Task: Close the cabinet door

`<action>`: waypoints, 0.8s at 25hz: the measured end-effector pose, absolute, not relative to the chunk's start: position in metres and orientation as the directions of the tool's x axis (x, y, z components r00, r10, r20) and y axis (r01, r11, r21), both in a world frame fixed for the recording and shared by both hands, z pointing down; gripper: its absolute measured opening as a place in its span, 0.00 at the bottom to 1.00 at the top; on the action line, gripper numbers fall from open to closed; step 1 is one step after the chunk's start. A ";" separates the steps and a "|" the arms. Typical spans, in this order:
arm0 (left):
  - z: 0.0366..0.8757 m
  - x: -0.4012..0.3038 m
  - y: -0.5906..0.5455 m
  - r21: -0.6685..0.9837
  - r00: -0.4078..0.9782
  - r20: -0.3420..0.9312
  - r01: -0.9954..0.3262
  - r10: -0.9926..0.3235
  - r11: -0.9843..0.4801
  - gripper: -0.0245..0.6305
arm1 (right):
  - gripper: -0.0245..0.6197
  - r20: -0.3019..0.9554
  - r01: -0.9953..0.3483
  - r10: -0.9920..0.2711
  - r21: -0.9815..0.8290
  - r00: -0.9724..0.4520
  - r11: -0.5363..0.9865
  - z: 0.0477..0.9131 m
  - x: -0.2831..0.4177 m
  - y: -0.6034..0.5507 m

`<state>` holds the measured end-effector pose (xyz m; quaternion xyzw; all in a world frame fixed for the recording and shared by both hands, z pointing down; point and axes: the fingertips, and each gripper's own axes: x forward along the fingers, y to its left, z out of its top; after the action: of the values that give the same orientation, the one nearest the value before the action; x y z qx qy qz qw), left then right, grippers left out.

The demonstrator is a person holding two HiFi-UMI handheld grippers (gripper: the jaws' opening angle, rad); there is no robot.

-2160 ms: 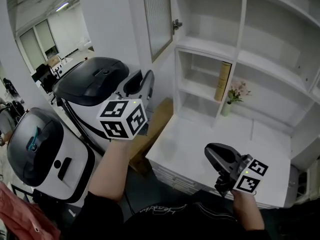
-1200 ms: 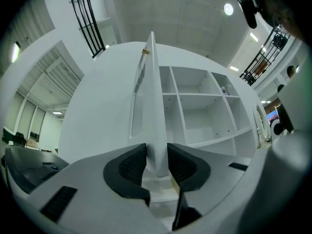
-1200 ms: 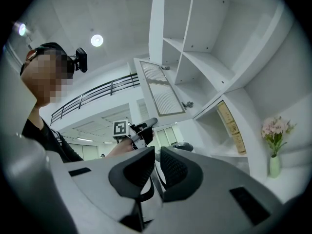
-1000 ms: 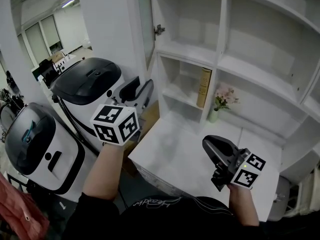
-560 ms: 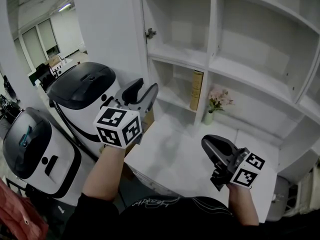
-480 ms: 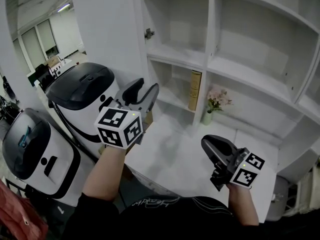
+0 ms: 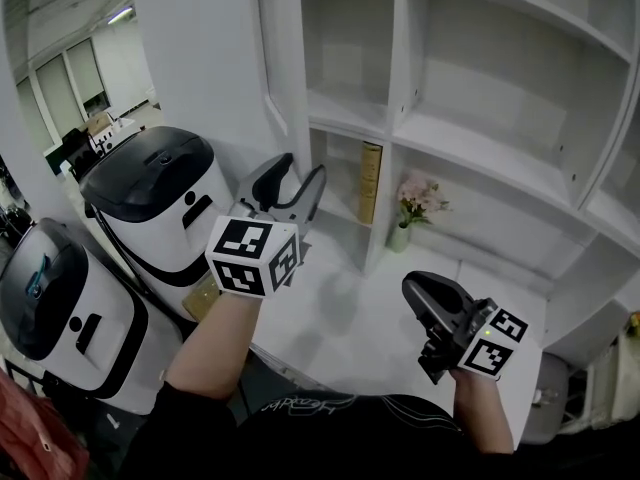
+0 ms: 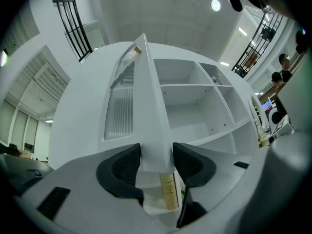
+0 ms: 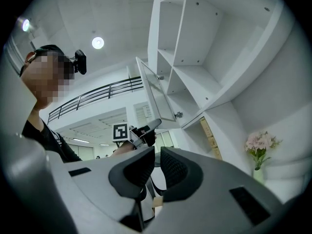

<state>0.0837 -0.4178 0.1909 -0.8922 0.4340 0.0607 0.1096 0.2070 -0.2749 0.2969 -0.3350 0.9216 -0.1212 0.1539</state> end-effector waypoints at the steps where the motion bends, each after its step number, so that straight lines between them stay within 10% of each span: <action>1: 0.191 0.089 -0.419 -0.143 0.611 -0.204 -0.792 -0.765 -0.594 0.38 | 0.13 -0.204 -0.581 -0.657 -0.328 -0.726 0.745 0.298 0.212 -0.275; 20: 0.194 0.168 -0.456 -0.145 0.551 -0.201 -0.835 -0.810 -0.531 0.38 | 0.13 -0.238 -0.628 -0.711 -0.342 -0.662 0.699 0.309 0.306 -0.265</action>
<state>0.1679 -0.4557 0.1945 -0.8733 0.4708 0.0547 0.1125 0.3064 -0.2646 0.3085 -0.3704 0.9041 -0.1158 0.1790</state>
